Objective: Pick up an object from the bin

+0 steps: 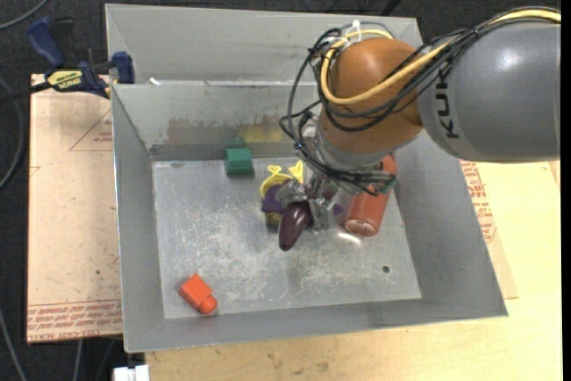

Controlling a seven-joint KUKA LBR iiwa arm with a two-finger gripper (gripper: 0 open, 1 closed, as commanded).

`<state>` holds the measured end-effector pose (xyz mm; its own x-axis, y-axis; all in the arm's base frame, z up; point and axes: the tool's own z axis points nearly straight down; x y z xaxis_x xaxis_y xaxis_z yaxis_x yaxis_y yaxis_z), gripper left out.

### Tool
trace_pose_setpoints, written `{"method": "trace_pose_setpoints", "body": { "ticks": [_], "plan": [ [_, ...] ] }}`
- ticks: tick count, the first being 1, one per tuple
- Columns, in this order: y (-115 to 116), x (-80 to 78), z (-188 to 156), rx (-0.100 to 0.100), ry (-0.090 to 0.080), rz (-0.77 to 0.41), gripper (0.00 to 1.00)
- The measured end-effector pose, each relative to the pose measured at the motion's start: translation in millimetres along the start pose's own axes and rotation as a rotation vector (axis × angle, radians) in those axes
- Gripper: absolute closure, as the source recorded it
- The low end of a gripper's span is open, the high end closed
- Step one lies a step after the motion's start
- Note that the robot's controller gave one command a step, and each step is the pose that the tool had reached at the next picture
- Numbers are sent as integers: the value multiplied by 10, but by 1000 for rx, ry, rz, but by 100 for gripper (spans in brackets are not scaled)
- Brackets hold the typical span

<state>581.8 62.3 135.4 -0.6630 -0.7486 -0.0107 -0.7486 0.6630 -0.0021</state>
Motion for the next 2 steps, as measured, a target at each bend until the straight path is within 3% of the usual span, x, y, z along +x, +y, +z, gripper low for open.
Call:
{"method": "trace_pose_setpoints", "body": {
  "ticks": [2],
  "plan": [
    [5, -2, -223, -2, 1, 2, 100]
  ]
}}
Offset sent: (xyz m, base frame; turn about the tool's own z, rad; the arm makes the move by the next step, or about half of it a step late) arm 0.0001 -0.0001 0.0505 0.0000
